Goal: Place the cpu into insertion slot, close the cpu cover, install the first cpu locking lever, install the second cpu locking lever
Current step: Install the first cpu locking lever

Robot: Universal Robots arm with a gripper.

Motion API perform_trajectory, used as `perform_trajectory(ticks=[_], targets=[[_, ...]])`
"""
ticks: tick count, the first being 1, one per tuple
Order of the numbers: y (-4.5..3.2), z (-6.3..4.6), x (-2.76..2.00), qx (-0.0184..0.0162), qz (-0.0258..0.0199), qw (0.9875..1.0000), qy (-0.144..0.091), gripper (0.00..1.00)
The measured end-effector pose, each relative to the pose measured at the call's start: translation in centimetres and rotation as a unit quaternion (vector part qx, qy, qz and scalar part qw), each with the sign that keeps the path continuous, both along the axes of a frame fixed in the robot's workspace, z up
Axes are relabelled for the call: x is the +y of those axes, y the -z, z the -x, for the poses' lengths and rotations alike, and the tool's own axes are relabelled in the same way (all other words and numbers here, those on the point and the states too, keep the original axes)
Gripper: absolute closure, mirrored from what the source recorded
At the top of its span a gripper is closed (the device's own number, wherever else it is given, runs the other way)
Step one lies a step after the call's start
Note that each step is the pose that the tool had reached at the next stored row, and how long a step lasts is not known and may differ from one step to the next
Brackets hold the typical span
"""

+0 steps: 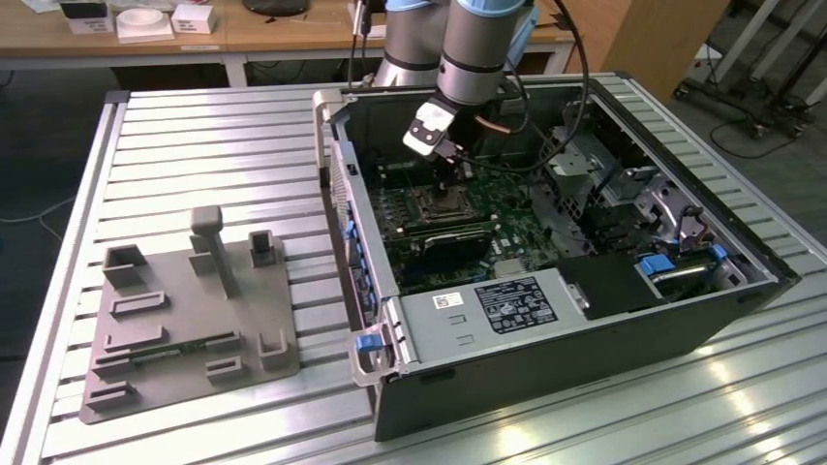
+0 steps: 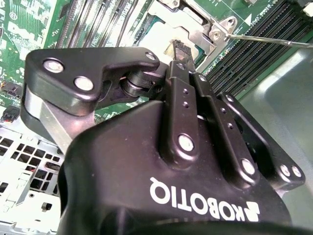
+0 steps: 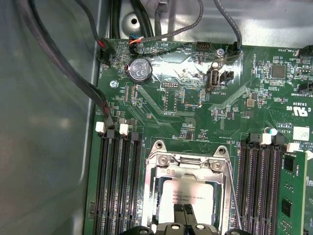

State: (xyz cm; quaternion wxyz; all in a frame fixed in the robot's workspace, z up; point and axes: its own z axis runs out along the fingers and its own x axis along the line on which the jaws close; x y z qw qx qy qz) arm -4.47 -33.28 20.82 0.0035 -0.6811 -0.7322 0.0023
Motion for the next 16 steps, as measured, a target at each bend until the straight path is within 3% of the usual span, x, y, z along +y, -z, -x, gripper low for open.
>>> perform_trajectory(ticks=[11, 16], targets=[[0.0, -0.02, 0.0, 0.0, 0.0, 1.0, -0.001, 0.9], [0.0, -0.02, 0.0, 0.0, 0.0, 0.9996, -0.027, 0.9]])
